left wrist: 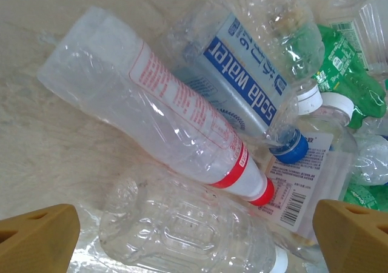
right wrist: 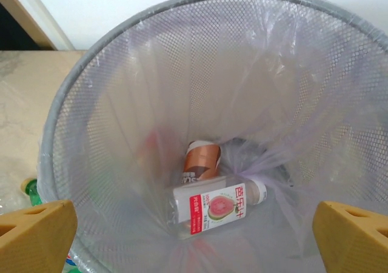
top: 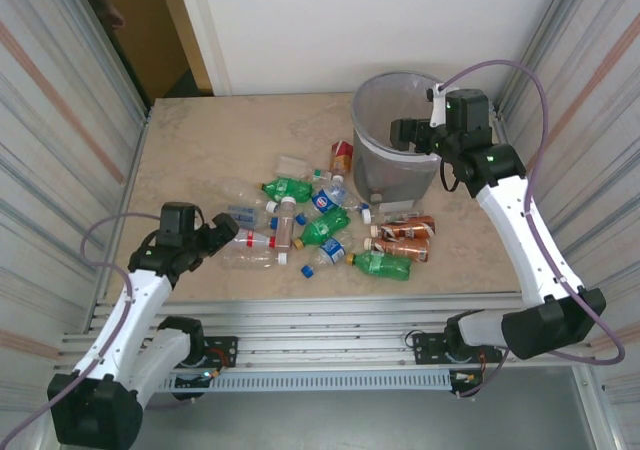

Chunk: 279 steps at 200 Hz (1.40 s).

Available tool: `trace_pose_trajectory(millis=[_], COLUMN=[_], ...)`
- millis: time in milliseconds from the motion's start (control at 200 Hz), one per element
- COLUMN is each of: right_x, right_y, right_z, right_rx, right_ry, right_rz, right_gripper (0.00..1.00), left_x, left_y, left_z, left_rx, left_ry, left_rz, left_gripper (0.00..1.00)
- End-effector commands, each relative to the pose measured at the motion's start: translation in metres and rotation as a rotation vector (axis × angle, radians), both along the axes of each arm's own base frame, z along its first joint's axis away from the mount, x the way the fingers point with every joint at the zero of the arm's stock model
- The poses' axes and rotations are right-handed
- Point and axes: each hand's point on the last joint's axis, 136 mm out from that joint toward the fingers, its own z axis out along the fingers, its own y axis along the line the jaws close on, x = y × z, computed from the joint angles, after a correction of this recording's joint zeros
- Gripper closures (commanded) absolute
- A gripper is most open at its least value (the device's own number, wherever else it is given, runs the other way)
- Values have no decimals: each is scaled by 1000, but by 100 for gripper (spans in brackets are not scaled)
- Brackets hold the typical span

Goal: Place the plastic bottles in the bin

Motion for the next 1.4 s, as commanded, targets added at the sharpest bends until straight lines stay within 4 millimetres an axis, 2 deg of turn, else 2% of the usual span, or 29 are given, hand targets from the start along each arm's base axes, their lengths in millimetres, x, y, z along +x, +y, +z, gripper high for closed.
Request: trace_pose_trajectory(millis=[0,245,396,466,636,791,1082,1393], right_x=[-6,-6,-5,-4,0,3,6,7], right_y=[1,1,1,2,4,5,7,8], right_z=[9,9,8,4,-4,-11,-17,-20], right_rx=[32,36,35,33,33,26,34,41], right_ry=[-23,-35,-31,-22,-2,10,21,28], right_rz=[-12,-14,-13,-11,-7,-7,-5,-6], right_gripper=[2,2,2,2,2,2,2,2], left_x=[-14,-45,-51,-49,-29,-21,-18,-24], left_y=[-10,-4,-16,-21,-37,-43,-48,-42], left_z=[-7,-25,-38,-39,-40,-44,-65,-79], left_rx=[-49,-1,-20,-16,-75,-63,-54,-27], left_ry=[47,145,175,167,113,115,164,194], left_rz=[29,179,217,224,208,193,194,205], left_gripper=[1,1,1,1,1,1,2,7])
